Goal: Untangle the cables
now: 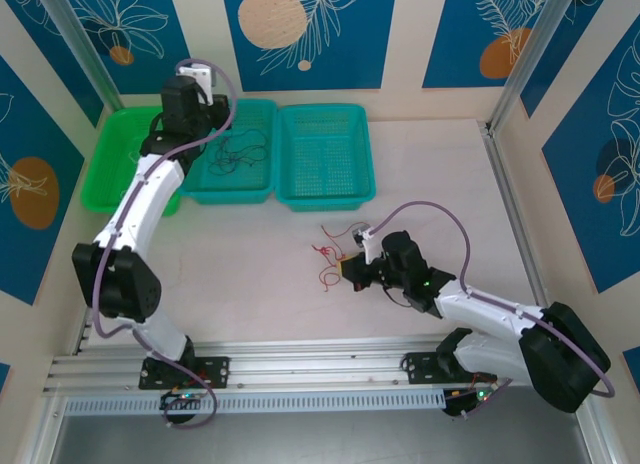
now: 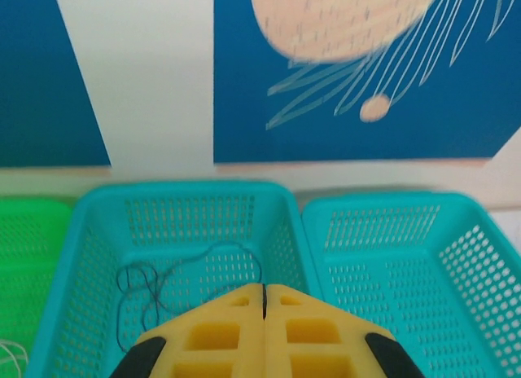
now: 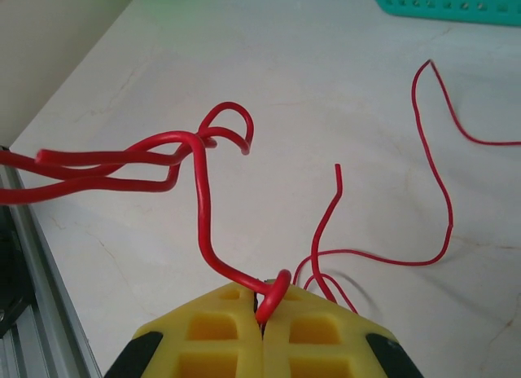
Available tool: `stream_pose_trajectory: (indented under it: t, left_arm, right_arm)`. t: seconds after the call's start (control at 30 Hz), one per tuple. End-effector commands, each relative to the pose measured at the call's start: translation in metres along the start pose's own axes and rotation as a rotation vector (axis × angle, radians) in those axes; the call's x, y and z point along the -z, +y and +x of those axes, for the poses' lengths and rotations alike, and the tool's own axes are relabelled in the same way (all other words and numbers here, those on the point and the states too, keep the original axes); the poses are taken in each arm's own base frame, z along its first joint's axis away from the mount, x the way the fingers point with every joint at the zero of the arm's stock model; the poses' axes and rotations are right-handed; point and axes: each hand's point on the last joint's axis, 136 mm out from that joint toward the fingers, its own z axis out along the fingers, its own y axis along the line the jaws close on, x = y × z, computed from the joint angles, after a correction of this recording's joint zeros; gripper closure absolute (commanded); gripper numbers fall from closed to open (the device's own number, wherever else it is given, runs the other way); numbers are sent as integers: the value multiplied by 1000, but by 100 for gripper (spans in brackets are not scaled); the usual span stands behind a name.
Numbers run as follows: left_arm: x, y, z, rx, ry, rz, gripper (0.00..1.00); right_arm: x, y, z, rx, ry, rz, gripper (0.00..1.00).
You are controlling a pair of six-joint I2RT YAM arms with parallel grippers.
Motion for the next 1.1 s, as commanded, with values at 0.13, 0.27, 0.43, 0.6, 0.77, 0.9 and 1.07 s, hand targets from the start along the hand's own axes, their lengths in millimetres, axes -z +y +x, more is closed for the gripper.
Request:
stream_pose_trajectory:
  t: [0.13, 0.27, 0.43, 0.6, 0.77, 0.9, 1.07]
  left_arm:
    - [-28, 12, 63, 26, 154, -19, 55]
    - [-20, 14, 67, 55, 115, -24, 43]
    - [9, 10, 55, 117, 42, 4, 39]
    - [28, 7, 52, 132, 36, 20, 16]
    - [14, 21, 76, 113, 139, -34, 8]
    - [-9, 27, 104, 114, 292, -43, 68]
    - [-29, 25, 124, 144, 362, -11, 75]
  right_arm:
    - [9, -4, 3, -7, -14, 32, 100]
    - [11, -6, 2, -6, -18, 47, 100]
    - [14, -7, -1, -9, -30, 59, 100]
    - [17, -5, -9, -17, -52, 57, 100]
    - [19, -3, -16, -11, -70, 57, 100]
    - [19, -3, -16, -22, -70, 60, 100]
    - [22, -1, -19, -31, -69, 57, 100]
